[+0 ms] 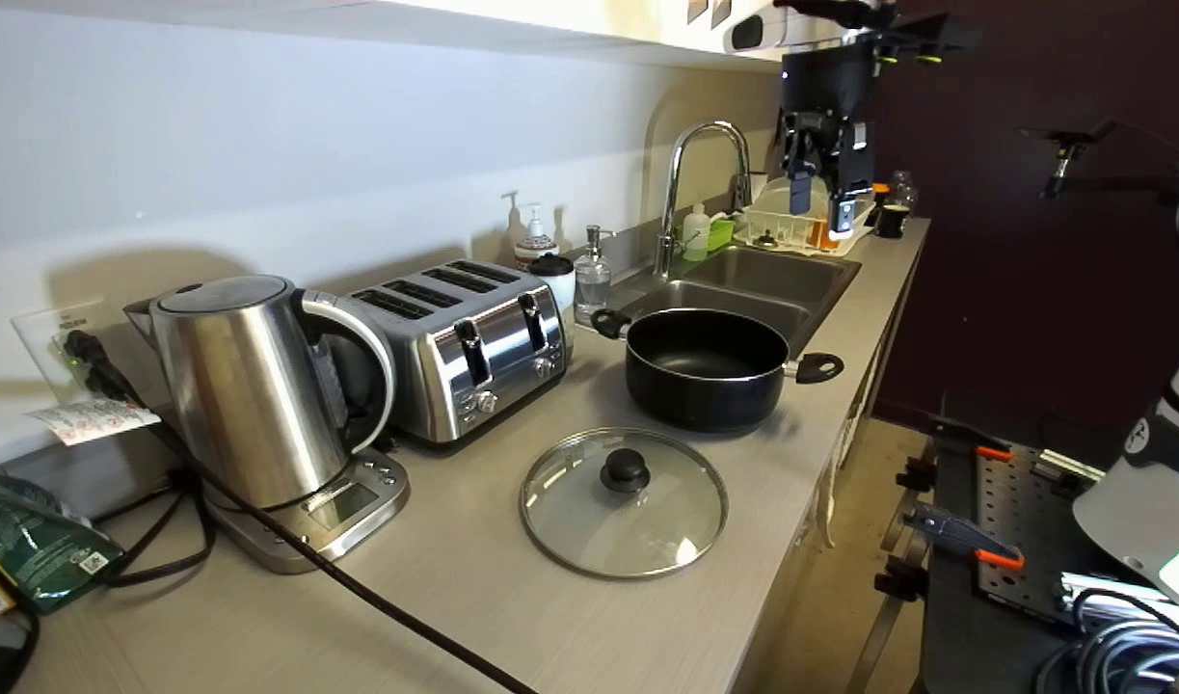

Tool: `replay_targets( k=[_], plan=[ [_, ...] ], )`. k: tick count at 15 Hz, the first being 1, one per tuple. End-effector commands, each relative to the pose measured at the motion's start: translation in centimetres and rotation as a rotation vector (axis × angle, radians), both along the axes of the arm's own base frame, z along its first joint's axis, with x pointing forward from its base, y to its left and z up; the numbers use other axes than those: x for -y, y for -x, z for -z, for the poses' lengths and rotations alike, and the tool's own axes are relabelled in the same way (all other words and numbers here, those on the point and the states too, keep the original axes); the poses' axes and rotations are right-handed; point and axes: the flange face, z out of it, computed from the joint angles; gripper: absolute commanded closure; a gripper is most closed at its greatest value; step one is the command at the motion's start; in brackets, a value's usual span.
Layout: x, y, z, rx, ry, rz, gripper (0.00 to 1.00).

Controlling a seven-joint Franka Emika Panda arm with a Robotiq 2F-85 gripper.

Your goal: Put the glass lid on the black pot

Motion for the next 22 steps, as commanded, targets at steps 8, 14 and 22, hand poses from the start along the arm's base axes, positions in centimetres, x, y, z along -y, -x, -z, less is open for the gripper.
replay_targets(
  k=[8, 14, 22],
  plan=[
    [-1.5, -2.4, 2.1, 0.061, 0.017, -0.041, 0.00],
    [-8.3, -7.1, 10.1, 0.094, 0.027, -0.259, 0.00],
    [-10.2, -10.1, 12.8, 0.069, 0.034, -0.305, 0.00]
  ],
)
